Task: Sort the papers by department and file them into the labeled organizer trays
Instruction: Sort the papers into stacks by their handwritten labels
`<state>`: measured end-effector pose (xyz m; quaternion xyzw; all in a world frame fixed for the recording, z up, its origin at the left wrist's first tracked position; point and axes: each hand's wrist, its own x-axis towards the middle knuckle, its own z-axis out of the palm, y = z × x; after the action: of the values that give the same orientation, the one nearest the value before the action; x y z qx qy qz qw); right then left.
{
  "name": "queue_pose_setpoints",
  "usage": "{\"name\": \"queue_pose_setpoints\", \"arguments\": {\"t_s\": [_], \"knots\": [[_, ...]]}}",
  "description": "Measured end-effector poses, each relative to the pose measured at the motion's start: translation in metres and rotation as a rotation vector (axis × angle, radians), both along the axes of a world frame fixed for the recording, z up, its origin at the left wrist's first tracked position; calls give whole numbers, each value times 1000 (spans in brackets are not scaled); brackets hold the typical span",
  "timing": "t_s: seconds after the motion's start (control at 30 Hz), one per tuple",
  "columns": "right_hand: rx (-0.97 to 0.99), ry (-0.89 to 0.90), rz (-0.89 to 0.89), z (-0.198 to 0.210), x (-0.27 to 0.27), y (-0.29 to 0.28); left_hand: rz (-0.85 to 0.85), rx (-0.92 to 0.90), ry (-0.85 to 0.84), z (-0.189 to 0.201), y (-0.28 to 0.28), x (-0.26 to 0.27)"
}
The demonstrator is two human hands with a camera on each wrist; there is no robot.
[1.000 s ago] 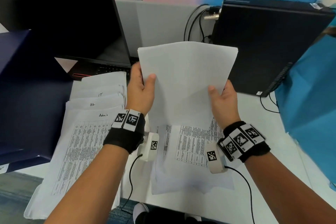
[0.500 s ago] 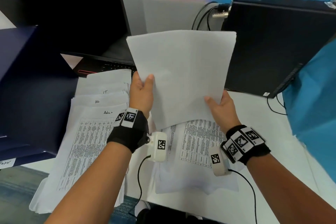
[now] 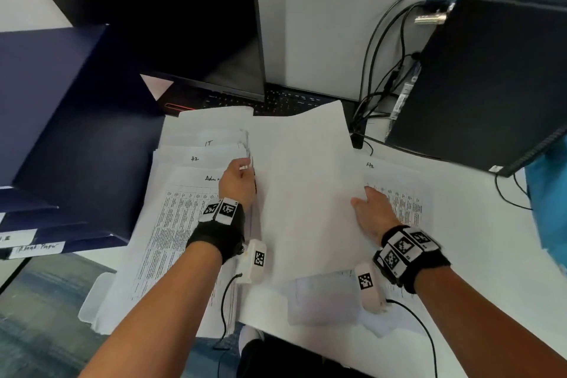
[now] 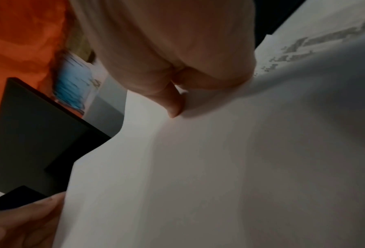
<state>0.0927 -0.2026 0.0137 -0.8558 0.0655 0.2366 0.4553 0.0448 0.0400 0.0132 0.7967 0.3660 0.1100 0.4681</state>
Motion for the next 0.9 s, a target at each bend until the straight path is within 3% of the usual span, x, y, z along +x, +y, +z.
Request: {"name": "queue_pose_setpoints", "arguments": {"t_s": [0.13, 0.3, 0.4, 0.7, 0.83, 0.9], "knots": [[-76, 45, -30, -12, 3, 9, -1, 119, 178, -11, 16, -3], [-113, 89, -50, -28, 6, 14, -71, 332, 637, -20, 23, -7], [-126, 108, -54, -35, 9, 15, -89, 372, 745, -28, 18, -10], [-97, 156, -73, -51, 17, 13, -163, 428, 766, -31, 28, 1], [-60, 167, -95, -59, 22, 10, -212, 517, 707, -34, 35, 3], [-20, 183, -89, -64, 24, 8, -236, 470, 661, -32, 43, 2]]}}
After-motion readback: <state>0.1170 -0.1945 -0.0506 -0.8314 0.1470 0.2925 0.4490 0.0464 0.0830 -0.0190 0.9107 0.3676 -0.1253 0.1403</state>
